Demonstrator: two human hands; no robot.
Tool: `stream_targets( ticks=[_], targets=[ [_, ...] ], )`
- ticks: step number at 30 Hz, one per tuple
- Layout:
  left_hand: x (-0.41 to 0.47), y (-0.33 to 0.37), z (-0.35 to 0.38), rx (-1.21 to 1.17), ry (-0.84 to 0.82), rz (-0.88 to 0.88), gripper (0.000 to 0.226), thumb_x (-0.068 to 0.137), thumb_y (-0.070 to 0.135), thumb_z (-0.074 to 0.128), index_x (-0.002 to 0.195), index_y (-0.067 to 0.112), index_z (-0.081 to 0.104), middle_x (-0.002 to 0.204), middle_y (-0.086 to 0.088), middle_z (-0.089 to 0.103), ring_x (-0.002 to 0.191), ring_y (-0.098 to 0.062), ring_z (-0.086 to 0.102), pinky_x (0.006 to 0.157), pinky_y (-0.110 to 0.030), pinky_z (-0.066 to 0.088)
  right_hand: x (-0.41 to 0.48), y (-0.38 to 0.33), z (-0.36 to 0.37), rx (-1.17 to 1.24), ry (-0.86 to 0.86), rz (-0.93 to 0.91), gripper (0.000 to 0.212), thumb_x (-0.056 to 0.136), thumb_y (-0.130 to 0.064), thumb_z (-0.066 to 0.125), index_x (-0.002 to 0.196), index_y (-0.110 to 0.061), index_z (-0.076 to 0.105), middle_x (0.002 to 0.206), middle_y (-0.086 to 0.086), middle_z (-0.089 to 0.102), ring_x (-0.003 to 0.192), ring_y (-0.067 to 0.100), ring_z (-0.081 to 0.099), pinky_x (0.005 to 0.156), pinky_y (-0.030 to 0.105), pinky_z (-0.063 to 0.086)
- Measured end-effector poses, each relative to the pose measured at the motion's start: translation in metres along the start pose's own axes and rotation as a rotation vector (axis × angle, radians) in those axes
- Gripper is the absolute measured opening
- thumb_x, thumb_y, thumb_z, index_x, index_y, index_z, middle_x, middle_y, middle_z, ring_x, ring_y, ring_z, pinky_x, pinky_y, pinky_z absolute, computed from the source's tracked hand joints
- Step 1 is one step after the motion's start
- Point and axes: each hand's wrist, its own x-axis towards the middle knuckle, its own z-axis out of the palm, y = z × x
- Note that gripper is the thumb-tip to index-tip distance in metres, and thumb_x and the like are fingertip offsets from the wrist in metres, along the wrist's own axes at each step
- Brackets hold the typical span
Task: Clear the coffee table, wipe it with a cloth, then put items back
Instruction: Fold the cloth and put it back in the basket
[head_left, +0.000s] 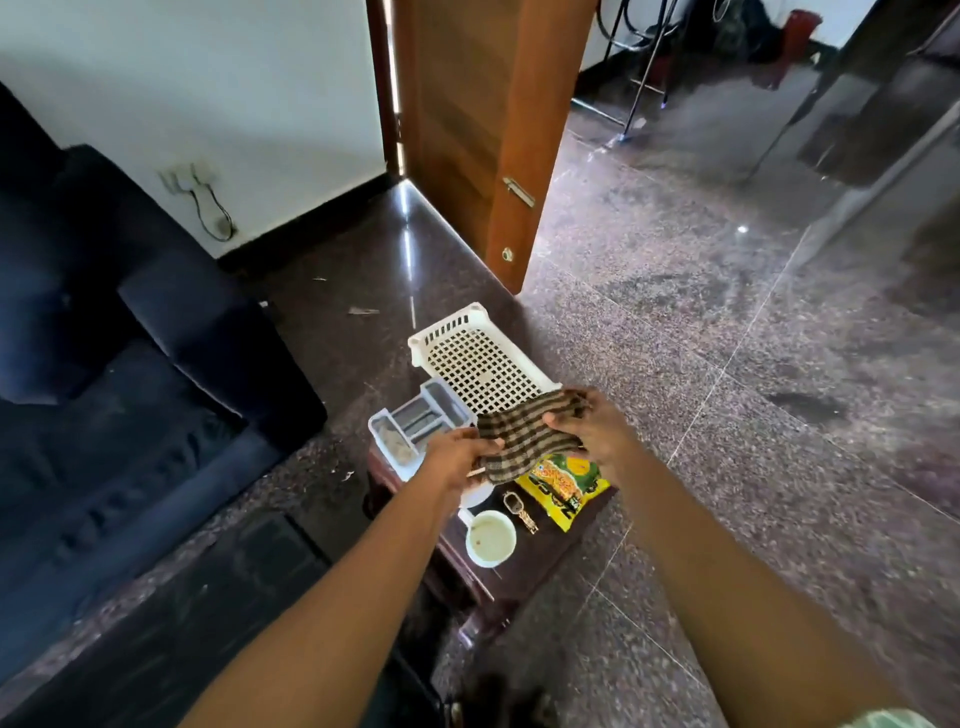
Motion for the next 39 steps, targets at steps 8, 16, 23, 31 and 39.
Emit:
stream_targets(
  ticks=[8, 16, 23, 31, 39],
  targets=[
    [0.107, -0.001, 0.037, -0.027, 0.22, -0.046, 0.017, 0.089, 0.006, 0.062, 0.104, 0.014, 0.06, 0.091, -0.009, 0.068, 0.072, -0.022, 0.067, 0.064, -0.034, 0.056, 0.13, -0.006, -0.012, -0.242, -0.107, -0.011, 0.048, 0.079, 0.017, 0.061, 0.115, -0.012, 0.046, 0.094, 0.005, 0.059, 0.092, 0.024, 0.058, 0.089, 0.041, 0.049],
    [0.156, 0.0, 0.067, 0.751, 0.537, 0.137, 0.021, 0.093, 0.021, 0.053, 0.113, 0.015, 0.049, 0.1, -0.011, 0.066, 0.087, -0.034, 0.067, 0.071, -0.044, 0.058, 0.215, 0.021, -0.02, -0.83, -0.087, -0.1, 0.047, 0.08, -0.012, 0.073, 0.124, -0.012, 0.056, 0.109, 0.007, 0.065, 0.101, 0.023, 0.062, 0.09, 0.031, 0.048],
    [0.165, 0.001, 0.076, 1.105, 0.525, 0.055, 0.046, 0.091, 0.003, 0.047, 0.136, 0.009, 0.037, 0.136, -0.012, 0.045, 0.113, -0.033, 0.055, 0.084, -0.04, 0.048, 0.226, 0.029, -0.014, -1.294, -0.151, -0.277, 0.036, 0.086, -0.023, 0.064, 0.12, -0.013, 0.056, 0.109, 0.011, 0.067, 0.1, 0.029, 0.063, 0.084, 0.035, 0.05],
    [0.166, -0.018, 0.082, 1.587, 0.277, 0.134, 0.051, 0.095, 0.007, 0.036, 0.146, 0.01, 0.032, 0.159, -0.008, 0.017, 0.145, -0.029, 0.016, 0.118, -0.041, 0.018, 0.209, 0.046, -0.016, -1.433, -0.357, -0.671, 0.034, 0.092, -0.017, 0.04, 0.116, -0.016, 0.064, 0.12, 0.004, 0.063, 0.112, 0.025, 0.056, 0.092, 0.036, 0.045],
    [0.139, -0.005, 0.078, 1.666, 0.187, 0.13, 0.033, 0.097, 0.018, 0.041, 0.124, 0.007, 0.055, 0.137, -0.013, 0.047, 0.121, -0.031, 0.048, 0.103, -0.041, 0.037, 0.187, 0.043, -0.015, -1.594, -0.047, -0.592, 0.029, 0.097, -0.023, 0.046, 0.123, -0.022, 0.057, 0.12, -0.001, 0.063, 0.118, 0.021, 0.051, 0.101, 0.037, 0.034]
  ],
)
